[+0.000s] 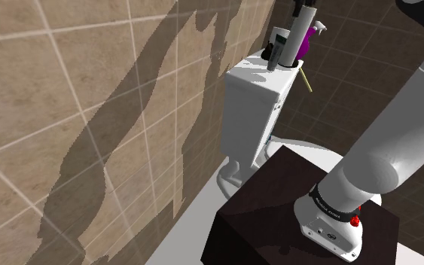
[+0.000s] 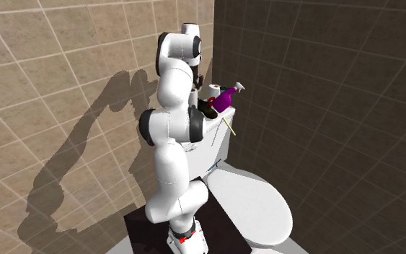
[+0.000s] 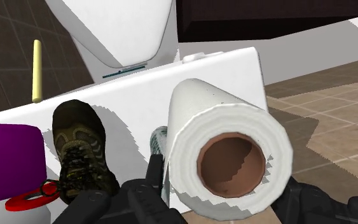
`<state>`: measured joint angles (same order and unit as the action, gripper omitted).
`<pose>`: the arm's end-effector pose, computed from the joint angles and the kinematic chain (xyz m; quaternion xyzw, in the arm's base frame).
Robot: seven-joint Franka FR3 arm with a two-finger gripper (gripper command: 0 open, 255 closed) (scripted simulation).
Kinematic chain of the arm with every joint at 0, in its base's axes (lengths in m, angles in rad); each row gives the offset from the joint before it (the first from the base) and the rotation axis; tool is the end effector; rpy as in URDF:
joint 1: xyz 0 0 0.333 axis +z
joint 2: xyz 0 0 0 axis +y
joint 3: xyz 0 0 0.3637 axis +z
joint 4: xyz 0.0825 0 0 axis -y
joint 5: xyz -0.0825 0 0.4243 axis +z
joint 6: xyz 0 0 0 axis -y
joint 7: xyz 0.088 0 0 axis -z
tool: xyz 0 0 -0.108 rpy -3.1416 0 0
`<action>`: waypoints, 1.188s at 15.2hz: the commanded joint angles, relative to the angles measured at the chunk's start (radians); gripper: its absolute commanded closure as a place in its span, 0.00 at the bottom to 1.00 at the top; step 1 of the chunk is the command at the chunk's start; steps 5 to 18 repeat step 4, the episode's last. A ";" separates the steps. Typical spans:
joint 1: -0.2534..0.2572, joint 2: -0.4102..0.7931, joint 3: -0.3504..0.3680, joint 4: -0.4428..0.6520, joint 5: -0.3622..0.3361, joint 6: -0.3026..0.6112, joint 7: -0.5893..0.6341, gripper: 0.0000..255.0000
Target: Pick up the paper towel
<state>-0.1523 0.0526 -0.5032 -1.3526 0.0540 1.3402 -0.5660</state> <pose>0.4739 -0.3426 0.7334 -0.9987 0.0394 0.0161 0.0281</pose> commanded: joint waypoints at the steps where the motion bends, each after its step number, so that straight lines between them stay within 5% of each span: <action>1: -0.004 0.014 -0.003 0.050 0.007 -0.038 -0.004 1.00; 18: -0.008 0.026 -0.005 0.080 0.013 -0.058 -0.007 1.00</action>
